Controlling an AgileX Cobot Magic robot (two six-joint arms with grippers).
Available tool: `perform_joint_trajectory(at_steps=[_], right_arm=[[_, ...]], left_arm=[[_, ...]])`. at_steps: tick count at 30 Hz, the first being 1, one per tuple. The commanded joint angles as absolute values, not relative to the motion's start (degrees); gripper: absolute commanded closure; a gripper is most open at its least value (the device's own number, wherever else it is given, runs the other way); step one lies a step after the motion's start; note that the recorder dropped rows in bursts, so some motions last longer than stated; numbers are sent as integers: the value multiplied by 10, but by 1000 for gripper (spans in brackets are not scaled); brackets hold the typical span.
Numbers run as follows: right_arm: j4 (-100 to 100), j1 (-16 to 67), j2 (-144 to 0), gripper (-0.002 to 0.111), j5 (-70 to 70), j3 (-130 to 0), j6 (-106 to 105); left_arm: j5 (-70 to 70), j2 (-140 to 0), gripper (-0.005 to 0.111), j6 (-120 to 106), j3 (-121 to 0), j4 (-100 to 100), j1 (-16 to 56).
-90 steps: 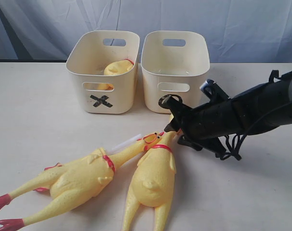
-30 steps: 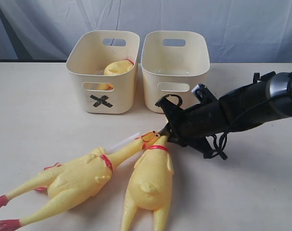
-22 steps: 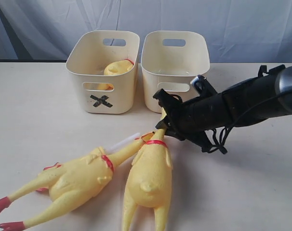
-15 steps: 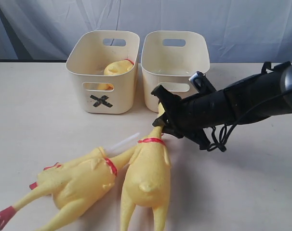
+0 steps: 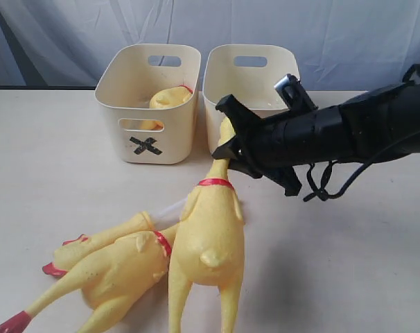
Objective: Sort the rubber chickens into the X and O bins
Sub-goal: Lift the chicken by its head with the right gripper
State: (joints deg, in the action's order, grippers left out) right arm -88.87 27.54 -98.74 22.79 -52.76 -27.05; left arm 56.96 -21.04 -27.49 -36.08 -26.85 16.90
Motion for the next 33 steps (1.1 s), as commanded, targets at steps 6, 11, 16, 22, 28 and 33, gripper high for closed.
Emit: perform_joint_trajectory(at_steps=[6,11,16,22,28,33], right_arm=[[-916,275,-914,109,218,-530,-270],[-915,273,-880,109,201,-548,-290],[-898,273,-838,109,132,-577,-297],[-862,273,-784,109,-5,-593,-330],[-751,273,-749,109,-127,-593,-330],[-630,273,-740,109,-203,-593,-330]], left_arm=[[569,-207,39,-272,-360,-267,167],[569,-207,39,-272,-360,-267,167],[569,-207,39,-272,-360,-267,167],[569,-207,39,-272,-360,-267,167],[569,-207,39,-272,-360,-264,167],[569,-207,39,-272,-360,-263,167]])
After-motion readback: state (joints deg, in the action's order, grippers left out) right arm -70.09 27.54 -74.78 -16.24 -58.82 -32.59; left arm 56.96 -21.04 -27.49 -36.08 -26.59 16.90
